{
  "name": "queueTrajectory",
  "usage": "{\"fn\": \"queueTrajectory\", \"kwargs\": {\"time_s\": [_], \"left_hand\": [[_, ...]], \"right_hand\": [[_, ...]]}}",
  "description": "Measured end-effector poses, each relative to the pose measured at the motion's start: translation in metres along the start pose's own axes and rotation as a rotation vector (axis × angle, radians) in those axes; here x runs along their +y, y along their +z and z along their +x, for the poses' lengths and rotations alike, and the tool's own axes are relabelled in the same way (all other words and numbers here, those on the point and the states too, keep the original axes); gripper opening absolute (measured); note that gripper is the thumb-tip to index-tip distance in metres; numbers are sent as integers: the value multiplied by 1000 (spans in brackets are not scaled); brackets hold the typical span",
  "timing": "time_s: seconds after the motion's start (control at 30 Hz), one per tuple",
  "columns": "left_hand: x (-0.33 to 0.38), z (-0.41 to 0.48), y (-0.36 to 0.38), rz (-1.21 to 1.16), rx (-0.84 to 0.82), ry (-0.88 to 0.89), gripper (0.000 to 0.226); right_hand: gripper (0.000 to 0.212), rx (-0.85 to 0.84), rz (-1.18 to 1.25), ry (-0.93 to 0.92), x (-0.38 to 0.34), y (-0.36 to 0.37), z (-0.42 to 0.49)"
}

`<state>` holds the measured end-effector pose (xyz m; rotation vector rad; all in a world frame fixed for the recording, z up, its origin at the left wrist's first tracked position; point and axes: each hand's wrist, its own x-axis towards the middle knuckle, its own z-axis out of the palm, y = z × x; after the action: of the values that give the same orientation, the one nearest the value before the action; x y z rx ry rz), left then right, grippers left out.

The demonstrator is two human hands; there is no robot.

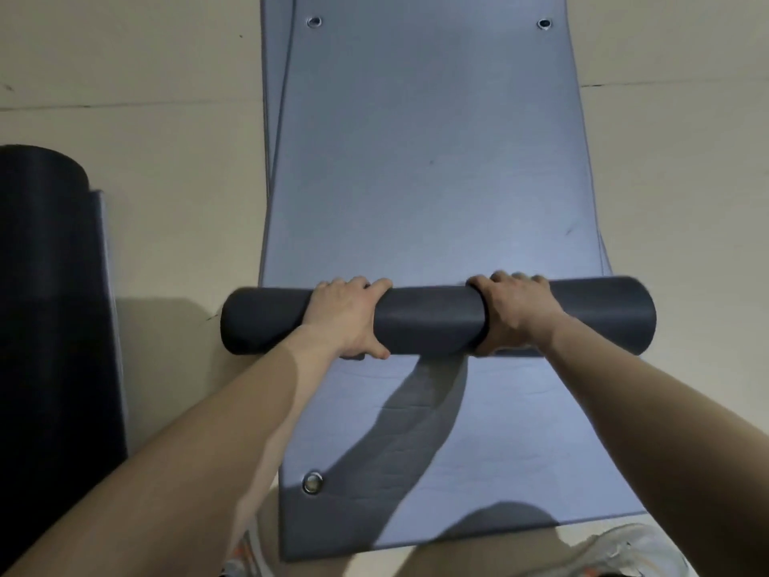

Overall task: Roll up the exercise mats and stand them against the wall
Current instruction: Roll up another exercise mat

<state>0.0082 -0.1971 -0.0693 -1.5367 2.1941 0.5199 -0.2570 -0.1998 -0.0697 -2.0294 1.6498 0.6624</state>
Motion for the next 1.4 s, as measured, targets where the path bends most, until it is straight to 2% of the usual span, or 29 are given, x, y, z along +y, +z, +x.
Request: {"fn": "queueTrajectory", "kwargs": {"time_s": [0.1, 0.17, 0.27, 0.33, 0.4, 0.47, 0.53, 0.57, 0.6, 0.7, 0.73, 0.8, 0.87, 0.97, 1.03, 1.13, 1.27, 1.4], "left_hand": [[15, -42, 21, -90, -203, 35, 111], [24, -67, 38, -112, -293, 46, 115], [29, -76, 38, -143, -383, 47, 115], [26, -68, 25, -227, -458, 30, 108], [26, -64, 16, -262, -489, 9, 99], [32, -78, 20, -210, -341, -55, 99], [47, -108, 41, -137, 2, -155, 88], [54, -124, 54, -124, 130, -179, 85], [60, -134, 65, -101, 174, -175, 93], [58, -123, 81, 0, 80, -123, 132], [53, -110, 80, -4, 76, -118, 136], [39, -81, 71, -46, 82, -102, 138], [22, -50, 56, -98, 66, -65, 138], [5, -16, 37, -119, 35, 13, 141], [0, -9, 33, -36, 80, 50, 142], [-5, 2, 21, 30, 120, 81, 129], [-5, 1, 0, -73, -20, 68, 119], [10, -47, 20, -154, -241, 71, 117]], "right_hand": [[112, -197, 33, -26, -10, 24, -42], [118, -258, 59, -27, -18, 47, -70], [137, -109, 12, 39, -35, 80, -112], [141, -2, -72, 72, -50, 97, -137], [144, 12, -65, 86, -58, 107, -149], [146, 4, -20, 84, -57, 107, -142], [143, 13, 15, 76, -51, 97, -127], [140, 20, 33, 67, -48, 89, -118], [137, 27, 57, 60, -46, 80, -108], [135, 25, 145, 68, -40, 57, -84], [133, 67, 139, 81, -39, 55, -81], [124, 265, 52, 94, -36, 64, -82], [127, 369, -57, 82, -31, 81, -83], [136, 337, -136, 67, -12, 76, -56], [135, 293, -124, 36, -1, 54, -30], [129, 169, -87, -8, 12, 26, -7], [118, 49, -60, -25, 7, 9, -11], [122, -142, -1, -68, -8, 31, -59]]}}
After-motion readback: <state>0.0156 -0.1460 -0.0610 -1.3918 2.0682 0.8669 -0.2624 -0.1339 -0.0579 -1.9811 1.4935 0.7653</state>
